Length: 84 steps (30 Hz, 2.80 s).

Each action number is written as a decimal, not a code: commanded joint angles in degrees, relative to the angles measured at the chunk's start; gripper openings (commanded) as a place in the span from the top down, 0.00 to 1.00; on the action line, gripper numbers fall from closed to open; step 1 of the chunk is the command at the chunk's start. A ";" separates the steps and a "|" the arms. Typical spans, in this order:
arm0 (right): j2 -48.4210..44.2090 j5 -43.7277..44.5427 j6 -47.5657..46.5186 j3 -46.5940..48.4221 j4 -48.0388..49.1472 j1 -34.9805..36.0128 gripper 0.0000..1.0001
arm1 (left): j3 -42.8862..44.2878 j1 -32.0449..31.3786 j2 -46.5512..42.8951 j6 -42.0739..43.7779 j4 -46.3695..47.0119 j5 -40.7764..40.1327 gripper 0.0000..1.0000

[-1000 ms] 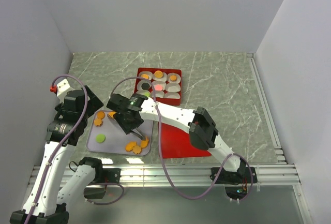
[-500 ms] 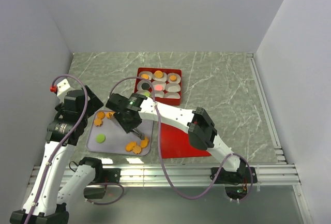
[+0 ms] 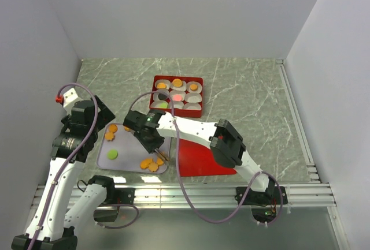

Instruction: Pack the cookies

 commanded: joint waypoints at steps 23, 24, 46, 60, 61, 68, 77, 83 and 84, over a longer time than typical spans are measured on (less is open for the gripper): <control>-19.86 7.76 2.90 -4.19 -2.61 -3.43 0.67 | 0.41 0.40 -0.54 -0.16 0.77 -0.19 0.05; -20.30 7.76 2.99 -4.53 -2.61 -3.87 0.67 | 0.41 0.40 -0.54 -0.16 0.86 -0.19 0.05; -29.88 10.75 -1.14 -15.34 -0.95 -23.38 0.67 | 0.23 -0.21 -0.62 0.02 0.94 -0.02 0.05; -29.19 9.00 -0.88 -20.97 3.19 -27.52 0.67 | 0.32 -0.56 -0.36 0.02 0.94 -0.02 0.05; -29.01 8.82 -0.79 -21.15 3.71 -27.78 0.67 | 0.32 -0.57 -0.36 0.02 0.86 -0.02 0.05; -27.52 6.80 0.00 -21.67 4.95 -27.96 0.67 | 0.32 -0.65 -0.36 0.02 0.86 -0.02 0.05; -26.11 5.92 0.79 -22.64 5.74 -28.04 0.64 | 0.32 -0.74 -0.54 -0.07 0.86 -0.19 0.04; -25.85 6.27 0.96 -23.87 6.00 -28.05 0.57 | 0.32 -0.74 -0.80 -0.16 0.86 -0.28 0.03; -25.93 6.27 0.88 -23.96 5.83 -28.05 0.55 | 0.32 -0.74 -0.80 -0.07 0.86 -0.28 0.03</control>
